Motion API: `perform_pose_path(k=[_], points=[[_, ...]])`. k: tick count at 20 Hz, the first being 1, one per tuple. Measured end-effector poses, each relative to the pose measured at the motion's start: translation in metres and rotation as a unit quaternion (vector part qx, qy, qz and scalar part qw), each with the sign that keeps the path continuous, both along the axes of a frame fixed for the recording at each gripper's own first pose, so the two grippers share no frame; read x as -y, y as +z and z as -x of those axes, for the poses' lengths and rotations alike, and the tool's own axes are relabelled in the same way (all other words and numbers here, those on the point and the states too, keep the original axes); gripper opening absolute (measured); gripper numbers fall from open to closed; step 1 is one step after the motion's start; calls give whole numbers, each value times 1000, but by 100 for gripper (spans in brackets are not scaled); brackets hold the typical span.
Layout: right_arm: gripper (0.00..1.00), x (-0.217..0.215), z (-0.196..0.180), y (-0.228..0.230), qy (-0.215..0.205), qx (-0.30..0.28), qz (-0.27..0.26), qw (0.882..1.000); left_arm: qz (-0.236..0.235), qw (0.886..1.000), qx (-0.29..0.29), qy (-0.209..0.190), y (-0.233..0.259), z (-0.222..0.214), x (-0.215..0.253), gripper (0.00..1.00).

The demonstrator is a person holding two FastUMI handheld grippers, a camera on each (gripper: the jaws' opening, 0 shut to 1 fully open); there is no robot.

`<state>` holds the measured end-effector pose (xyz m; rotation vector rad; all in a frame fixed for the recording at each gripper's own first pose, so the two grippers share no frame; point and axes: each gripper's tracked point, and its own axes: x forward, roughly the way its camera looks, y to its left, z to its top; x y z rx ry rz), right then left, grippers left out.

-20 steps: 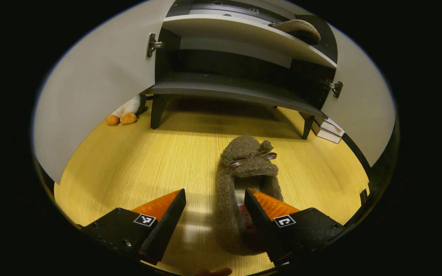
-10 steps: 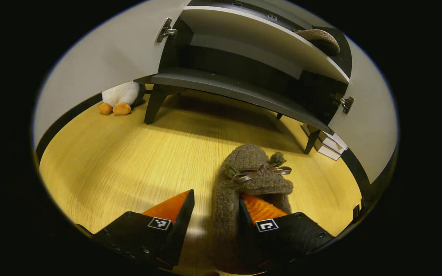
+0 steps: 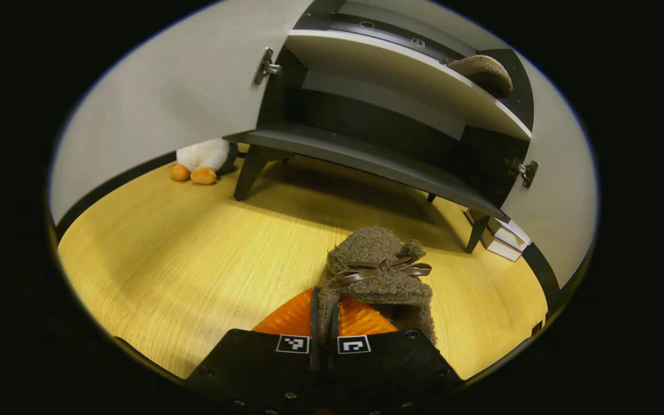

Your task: Grab one shoe with the right hand and put it into the shoe cabinet, grab the other shoe with the left hand and put it into the shoe cabinet; then close the right door with the right hand and the left door with the left hand.

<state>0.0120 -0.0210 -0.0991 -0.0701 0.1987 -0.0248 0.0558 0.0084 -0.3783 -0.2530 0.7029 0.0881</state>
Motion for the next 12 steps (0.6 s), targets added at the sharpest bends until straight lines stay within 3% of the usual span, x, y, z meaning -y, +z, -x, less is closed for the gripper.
perform_pose_path(k=[3, 7, 12], points=[[96, -1, 1, 1, 4, 5, 0, 1000, -2, 1000, 24, 17, 43, 11, -4, 3], [96, -6, 1, 1, 11, 11, -13, 1000, 14, 995, 92, 39, 137, 13, 3, 4], [97, -16, 1, -1, 31, 21, -12, 999, 9, 981, 194, 26, 261, -68, 19, 3]])
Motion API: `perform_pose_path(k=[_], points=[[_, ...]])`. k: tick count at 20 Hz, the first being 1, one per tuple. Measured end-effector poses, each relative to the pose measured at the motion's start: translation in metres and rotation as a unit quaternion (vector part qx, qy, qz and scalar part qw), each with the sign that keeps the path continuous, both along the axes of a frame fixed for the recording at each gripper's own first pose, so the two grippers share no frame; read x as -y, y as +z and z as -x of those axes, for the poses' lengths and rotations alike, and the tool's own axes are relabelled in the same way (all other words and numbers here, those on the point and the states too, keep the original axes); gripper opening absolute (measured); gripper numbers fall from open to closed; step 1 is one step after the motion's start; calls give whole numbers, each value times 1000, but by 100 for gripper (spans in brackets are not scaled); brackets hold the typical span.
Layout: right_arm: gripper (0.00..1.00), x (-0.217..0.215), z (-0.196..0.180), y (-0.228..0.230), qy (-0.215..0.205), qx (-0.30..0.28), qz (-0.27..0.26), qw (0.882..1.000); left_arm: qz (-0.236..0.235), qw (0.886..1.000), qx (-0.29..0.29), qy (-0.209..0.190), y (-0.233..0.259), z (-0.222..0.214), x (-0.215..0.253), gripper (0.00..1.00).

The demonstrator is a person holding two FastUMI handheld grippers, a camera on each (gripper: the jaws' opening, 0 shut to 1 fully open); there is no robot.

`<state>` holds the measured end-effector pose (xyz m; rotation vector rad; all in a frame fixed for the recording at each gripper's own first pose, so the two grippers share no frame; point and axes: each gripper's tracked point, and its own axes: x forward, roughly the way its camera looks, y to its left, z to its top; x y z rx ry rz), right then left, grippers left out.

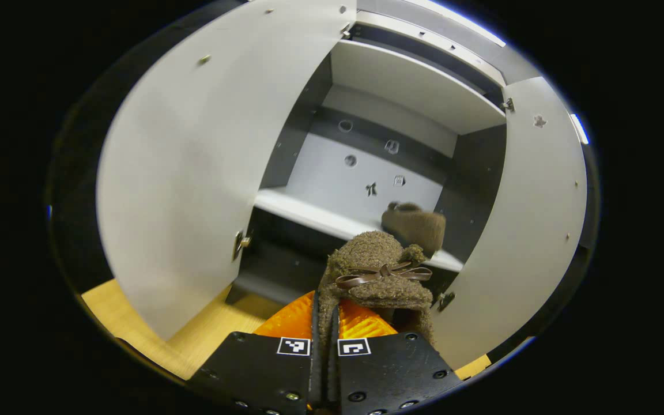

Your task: Grab one shoe with the right hand and put it into the shoe cabinet, grab the other shoe with the left hand and put it into the shoe cabinet; then close the right door with the right hand and the left door with the left hand.

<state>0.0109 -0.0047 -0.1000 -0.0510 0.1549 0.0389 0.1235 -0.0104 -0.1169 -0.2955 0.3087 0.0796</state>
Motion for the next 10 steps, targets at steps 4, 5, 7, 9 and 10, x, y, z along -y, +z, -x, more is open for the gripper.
perform_pose_path(k=[4, 5, 7, 9, 10], points=[[96, -10, 5, -4, 13, 1, -15, 1000, -40, 999, 13, 10, 44, -84, -10, 3], [96, -12, 6, -6, 15, -1, -17, 1000, -38, 999, 6, 5, 46, -105, -9, 3], [96, -14, 7, -11, 18, -8, -16, 1000, -47, 999, -22, 2, 38, -143, -11, 3], [96, -11, 8, -12, 14, -9, -18, 1000, -66, 996, -58, 1, 22, -178, -12, 3], [96, -9, 8, -13, 11, -12, -19, 1000, -76, 994, -73, 4, 21, -192, -12, 3]])
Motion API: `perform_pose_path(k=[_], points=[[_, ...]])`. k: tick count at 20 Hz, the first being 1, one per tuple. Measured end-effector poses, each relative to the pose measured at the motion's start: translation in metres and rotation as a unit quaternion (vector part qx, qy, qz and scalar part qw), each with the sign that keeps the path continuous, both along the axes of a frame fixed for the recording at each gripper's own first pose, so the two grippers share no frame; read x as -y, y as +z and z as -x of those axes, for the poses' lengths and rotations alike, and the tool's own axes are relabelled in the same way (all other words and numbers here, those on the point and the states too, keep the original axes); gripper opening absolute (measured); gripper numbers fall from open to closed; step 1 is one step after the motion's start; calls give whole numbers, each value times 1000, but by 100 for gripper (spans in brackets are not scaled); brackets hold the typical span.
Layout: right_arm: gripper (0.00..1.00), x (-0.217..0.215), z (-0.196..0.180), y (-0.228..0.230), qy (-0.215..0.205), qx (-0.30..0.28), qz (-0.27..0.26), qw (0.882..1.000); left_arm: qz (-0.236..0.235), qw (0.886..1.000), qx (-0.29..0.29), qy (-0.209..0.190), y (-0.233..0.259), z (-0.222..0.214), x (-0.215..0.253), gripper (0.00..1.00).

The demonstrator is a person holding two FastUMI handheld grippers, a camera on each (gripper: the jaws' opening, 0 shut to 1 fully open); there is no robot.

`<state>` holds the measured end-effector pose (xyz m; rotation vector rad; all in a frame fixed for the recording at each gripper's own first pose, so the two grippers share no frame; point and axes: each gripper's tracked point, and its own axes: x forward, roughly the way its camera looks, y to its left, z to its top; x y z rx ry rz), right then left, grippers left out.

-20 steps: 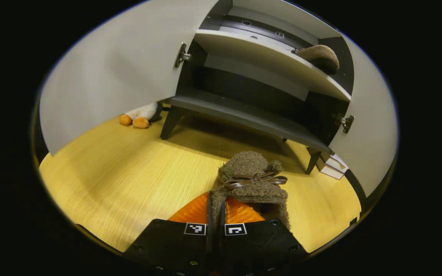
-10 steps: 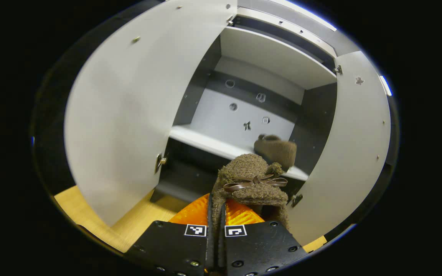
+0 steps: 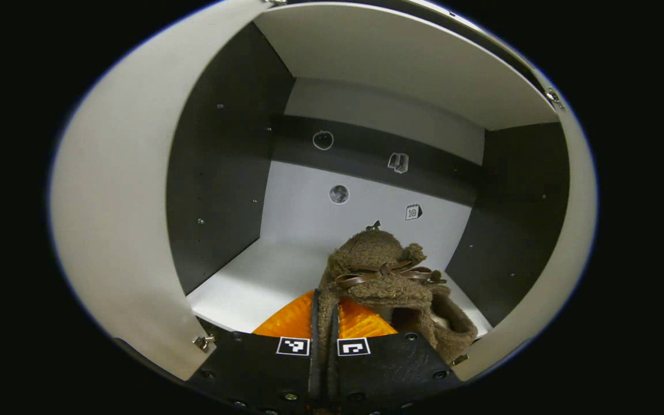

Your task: Grab one shoe with the right hand and put it into the shoe cabinet, grab the other shoe with the left hand and put it into the shoe cabinet; then close the right door with the right hand and the left door with the left hand.

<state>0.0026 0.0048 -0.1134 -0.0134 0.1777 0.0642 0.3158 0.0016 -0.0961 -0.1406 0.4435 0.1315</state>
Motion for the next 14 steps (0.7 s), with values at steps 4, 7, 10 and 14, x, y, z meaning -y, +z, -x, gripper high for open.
perform_pose_path(k=[4, 7, 10, 14], points=[[96, 4, 3, -1, -9, -8, -24, 1000, -5, 999, -49, 7, -26, -37, 3, 4], [96, 10, 2, -1, -18, -3, -16, 1000, 5, 996, -90, 22, -55, -51, -4, 4], [96, 15, 2, -3, -22, -6, -17, 1000, 3, 992, -119, 36, -74, -53, -13, 3], [96, 17, 2, -13, -27, -17, -14, 999, 15, 990, -134, 32, -81, -56, -15, 4]])
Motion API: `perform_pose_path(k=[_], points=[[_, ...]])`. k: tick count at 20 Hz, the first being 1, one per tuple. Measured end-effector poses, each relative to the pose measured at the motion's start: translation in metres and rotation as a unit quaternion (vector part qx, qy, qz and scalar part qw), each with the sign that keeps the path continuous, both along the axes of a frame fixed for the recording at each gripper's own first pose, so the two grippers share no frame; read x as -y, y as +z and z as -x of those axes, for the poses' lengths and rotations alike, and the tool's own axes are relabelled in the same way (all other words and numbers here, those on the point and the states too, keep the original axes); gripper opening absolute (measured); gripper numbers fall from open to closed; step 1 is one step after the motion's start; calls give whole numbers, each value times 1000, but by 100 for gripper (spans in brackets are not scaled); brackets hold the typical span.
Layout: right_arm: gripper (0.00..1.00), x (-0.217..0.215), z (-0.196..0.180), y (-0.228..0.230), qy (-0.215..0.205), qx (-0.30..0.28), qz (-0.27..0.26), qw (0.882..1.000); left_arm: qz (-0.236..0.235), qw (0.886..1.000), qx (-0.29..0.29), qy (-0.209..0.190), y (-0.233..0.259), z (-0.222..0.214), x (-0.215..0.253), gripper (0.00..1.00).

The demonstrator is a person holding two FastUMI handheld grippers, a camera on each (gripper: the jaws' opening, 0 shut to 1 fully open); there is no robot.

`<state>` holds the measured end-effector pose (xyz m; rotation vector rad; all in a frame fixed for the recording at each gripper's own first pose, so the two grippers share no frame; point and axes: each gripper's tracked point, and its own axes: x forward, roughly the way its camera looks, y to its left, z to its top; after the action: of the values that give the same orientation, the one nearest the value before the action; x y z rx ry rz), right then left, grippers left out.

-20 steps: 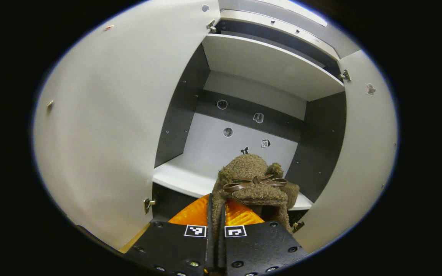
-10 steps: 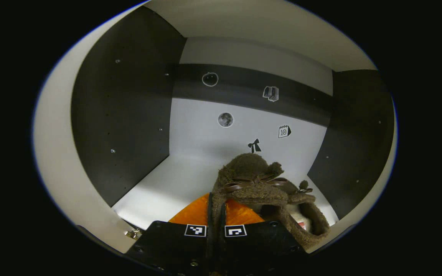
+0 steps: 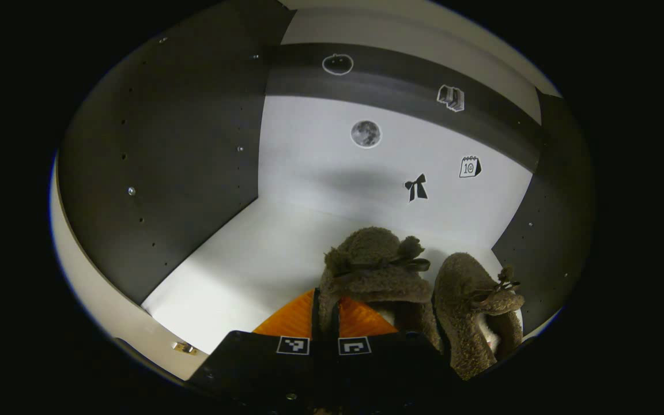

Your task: Grab one shoe with the right hand and put it into the shoe cabinet, grab the other shoe with the left hand and put it into the shoe cabinet; then close the right door with the right hand and the left door with the left hand.

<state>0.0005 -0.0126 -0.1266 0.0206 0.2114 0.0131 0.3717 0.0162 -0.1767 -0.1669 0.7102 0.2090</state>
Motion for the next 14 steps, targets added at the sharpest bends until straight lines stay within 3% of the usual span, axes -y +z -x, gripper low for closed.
perform_pose_path(k=[1, 5, 6, 7, 8, 10, 11, 12, 14], points=[[96, 1, -1, -2, -1, -2, 2, 1000, -6, 1000, -5, -3, 0, 0, -1, 5], [96, 0, -2, -3, -1, -5, -10, 1000, -18, 1000, -8, -2, 7, 5, -6, 25], [96, 0, -1, -4, -2, -5, -8, 1000, -15, 1000, -6, -3, 8, 7, -5, 50], [96, 1, 1, -4, -5, -4, -5, 1000, -16, 1000, -3, -5, 15, 11, -6, 37], [96, 3, 2, -4, -7, -3, -3, 1000, -17, 1000, -1, -8, 19, 15, -7, 45], [96, 5, 3, -6, -9, -6, -4, 1000, -23, 1000, 10, -11, 32, 21, -9, 78], [96, 4, 3, -8, -8, -9, -7, 1000, -23, 999, 21, -13, 42, 25, -8, 82], [96, 4, 3, -8, -8, -11, -10, 1000, -18, 999, 31, -19, 51, 29, -5, 76], [97, 3, 2, -7, -9, -12, -16, 1000, -14, 997, 66, -32, 77, 41, 1, 77]])
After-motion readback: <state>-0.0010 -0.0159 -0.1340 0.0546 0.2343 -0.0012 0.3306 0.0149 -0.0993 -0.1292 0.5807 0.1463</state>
